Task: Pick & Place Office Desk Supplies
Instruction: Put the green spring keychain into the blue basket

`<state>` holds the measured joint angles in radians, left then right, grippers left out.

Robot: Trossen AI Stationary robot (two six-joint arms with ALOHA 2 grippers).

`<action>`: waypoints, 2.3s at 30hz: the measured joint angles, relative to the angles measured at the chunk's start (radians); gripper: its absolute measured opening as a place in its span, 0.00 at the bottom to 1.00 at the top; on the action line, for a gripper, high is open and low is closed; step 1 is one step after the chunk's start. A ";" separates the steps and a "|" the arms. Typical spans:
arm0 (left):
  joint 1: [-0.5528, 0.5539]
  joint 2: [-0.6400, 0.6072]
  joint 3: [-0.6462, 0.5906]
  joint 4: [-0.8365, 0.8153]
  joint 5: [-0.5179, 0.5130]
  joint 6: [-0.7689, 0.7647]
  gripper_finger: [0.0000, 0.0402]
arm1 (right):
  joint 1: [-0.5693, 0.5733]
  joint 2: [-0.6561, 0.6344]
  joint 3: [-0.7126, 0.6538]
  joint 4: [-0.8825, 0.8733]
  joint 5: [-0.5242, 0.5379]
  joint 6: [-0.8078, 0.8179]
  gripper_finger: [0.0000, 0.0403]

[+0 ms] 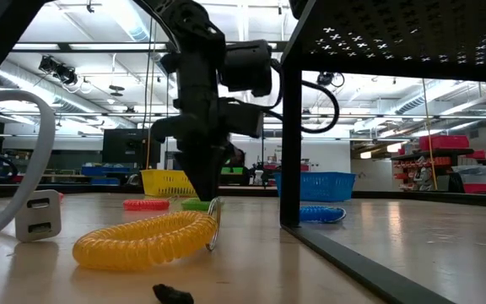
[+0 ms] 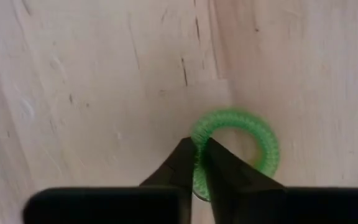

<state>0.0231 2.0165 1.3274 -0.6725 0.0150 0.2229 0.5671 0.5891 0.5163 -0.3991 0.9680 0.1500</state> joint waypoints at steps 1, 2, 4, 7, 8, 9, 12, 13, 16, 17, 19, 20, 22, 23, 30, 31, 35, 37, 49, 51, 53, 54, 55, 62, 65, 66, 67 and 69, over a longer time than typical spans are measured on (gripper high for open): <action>0.000 -0.004 0.000 -0.002 -0.013 -0.007 0.04 | 0.000 0.004 0.000 0.003 0.000 0.000 0.44; 0.000 -0.010 -0.002 -0.004 -0.021 -0.017 0.03 | 0.000 0.007 0.000 0.008 0.000 0.000 0.44; 0.000 -0.020 -0.003 -0.006 -0.063 -0.040 0.03 | 0.000 0.008 0.000 0.009 0.000 0.000 0.44; 0.001 -0.054 -0.006 -0.022 -0.157 -0.062 0.03 | 0.000 0.008 0.000 0.026 0.016 0.001 0.44; 0.001 -0.071 -0.006 -0.017 -0.191 -0.068 0.03 | 0.000 0.007 0.000 0.036 0.025 0.000 0.44; 0.001 -0.091 -0.006 -0.016 -0.225 -0.075 0.03 | 0.000 0.006 0.000 0.044 0.027 0.000 0.44; 0.000 -0.151 -0.005 -0.006 -0.298 -0.082 0.02 | -0.008 0.007 0.000 0.053 0.029 0.000 0.44; 0.002 -0.174 -0.005 -0.001 -0.319 -0.082 0.02 | -0.016 0.007 0.000 0.056 0.024 0.000 0.44; 0.012 -0.253 -0.005 0.064 -0.354 -0.074 0.02 | -0.057 0.007 0.000 0.070 -0.007 0.000 0.44; 0.019 -0.276 -0.005 0.094 -0.355 -0.064 0.02 | -0.076 0.007 0.000 0.078 -0.024 -0.006 0.44; 0.035 -0.318 -0.005 0.177 -0.354 -0.044 0.02 | -0.123 0.007 0.000 0.094 -0.074 -0.022 0.44; 0.045 -0.333 -0.005 0.216 -0.348 -0.026 0.02 | -0.151 0.007 0.000 0.103 -0.104 -0.033 0.44; 0.066 -0.357 -0.003 0.314 -0.315 0.003 0.02 | -0.216 0.007 0.000 0.124 -0.183 -0.062 0.44; 0.079 -0.362 -0.003 0.357 -0.285 0.020 0.02 | -0.251 0.007 0.000 0.142 -0.232 -0.084 0.44; 0.179 -0.358 -0.003 0.600 -0.168 0.099 0.02 | -0.526 0.007 0.000 0.331 -0.580 -0.238 0.44; 0.192 -0.357 -0.003 0.617 -0.164 0.099 0.02 | -0.571 0.009 0.000 0.348 -0.624 -0.245 0.44; 0.251 -0.354 -0.003 0.724 -0.062 0.082 0.02 | -0.769 0.052 0.000 0.420 -0.857 -0.246 0.44; 0.274 -0.340 -0.002 0.799 -0.033 0.080 0.02 | -0.865 0.098 0.000 0.476 -0.974 -0.225 0.44; 0.358 -0.219 -0.002 1.048 0.031 -0.004 0.02 | -1.145 0.460 0.000 0.861 -1.246 -0.087 0.44; 0.357 -0.210 -0.002 1.069 0.033 -0.003 0.02 | -1.151 0.486 0.000 0.897 -1.261 -0.078 0.44; 0.357 -0.206 -0.003 1.078 0.033 -0.003 0.02 | -1.150 0.505 0.010 0.906 -1.265 -0.076 0.44; 0.357 -0.206 -0.003 1.078 0.033 -0.003 0.02 | -1.150 0.512 0.016 0.905 -1.265 -0.076 0.44; 0.356 -0.206 -0.003 1.079 0.030 -0.004 0.02 | -1.150 0.518 0.022 0.904 -1.265 -0.077 0.44; 0.353 -0.206 -0.003 1.081 -0.006 -0.024 0.02 | -1.146 0.551 0.071 0.896 -1.306 -0.077 0.44; 0.344 -0.206 -0.003 1.087 -0.015 -0.018 0.02 | -1.146 0.557 0.075 0.896 -1.300 -0.078 0.44; 0.343 -0.206 -0.002 1.095 -0.014 -0.017 0.02 | -1.146 0.557 0.075 0.893 -1.290 -0.078 0.44; 0.342 -0.206 -0.002 1.101 -0.014 -0.016 0.02 | -1.146 0.557 0.075 0.890 -1.281 -0.081 0.44; 0.336 -0.206 -0.002 1.108 -0.011 -0.016 0.02 | -1.146 0.557 0.075 0.887 -1.278 -0.082 0.44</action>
<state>0.3593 1.8103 1.3251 0.4354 0.0036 0.2067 -0.5794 1.1465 0.5915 0.4882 -0.3097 0.0682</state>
